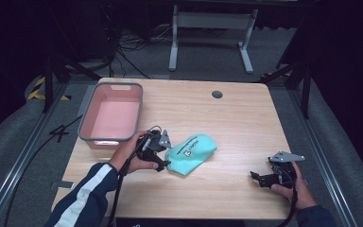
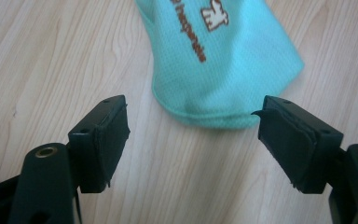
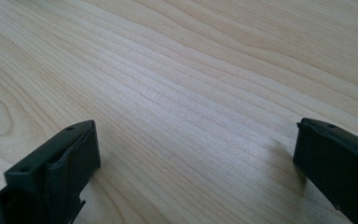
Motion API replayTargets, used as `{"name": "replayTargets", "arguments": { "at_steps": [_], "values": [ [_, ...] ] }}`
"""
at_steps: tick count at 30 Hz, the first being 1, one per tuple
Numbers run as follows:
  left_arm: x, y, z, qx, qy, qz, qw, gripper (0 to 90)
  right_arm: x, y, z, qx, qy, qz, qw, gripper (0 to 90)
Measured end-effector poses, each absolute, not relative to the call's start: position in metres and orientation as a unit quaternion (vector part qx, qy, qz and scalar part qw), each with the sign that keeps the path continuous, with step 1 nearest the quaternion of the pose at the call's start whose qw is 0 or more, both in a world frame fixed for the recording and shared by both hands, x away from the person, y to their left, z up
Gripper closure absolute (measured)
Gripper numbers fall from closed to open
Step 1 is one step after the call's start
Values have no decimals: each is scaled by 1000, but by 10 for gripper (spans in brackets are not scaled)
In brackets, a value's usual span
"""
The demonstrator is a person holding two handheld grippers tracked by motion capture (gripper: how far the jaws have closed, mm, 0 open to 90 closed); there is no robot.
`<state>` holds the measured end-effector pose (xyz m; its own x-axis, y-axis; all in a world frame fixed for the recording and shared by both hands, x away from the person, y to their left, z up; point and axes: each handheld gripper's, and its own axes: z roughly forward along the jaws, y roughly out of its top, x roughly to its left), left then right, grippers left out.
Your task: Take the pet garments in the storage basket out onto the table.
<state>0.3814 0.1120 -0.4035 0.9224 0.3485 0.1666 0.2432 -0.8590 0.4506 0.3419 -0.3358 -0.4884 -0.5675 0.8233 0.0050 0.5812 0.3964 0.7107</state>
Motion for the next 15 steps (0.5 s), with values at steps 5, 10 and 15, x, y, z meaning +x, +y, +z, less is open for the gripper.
{"name": "replayTargets", "arguments": {
  "at_steps": [5, 10, 15],
  "values": [
    [374, 127, -410, 956, 160, 133, 206, 247, 342, -336, -488, 430, 817, 342, 177, 7],
    [366, 145, -417, 956, 159, 137, 206, 237, 342, -336, -488, 430, 817, 342, 177, 7],
    [359, 164, -422, 953, 173, 147, 202, 232, 342, -336, -488, 430, 817, 342, 177, 7]
  ]
}}
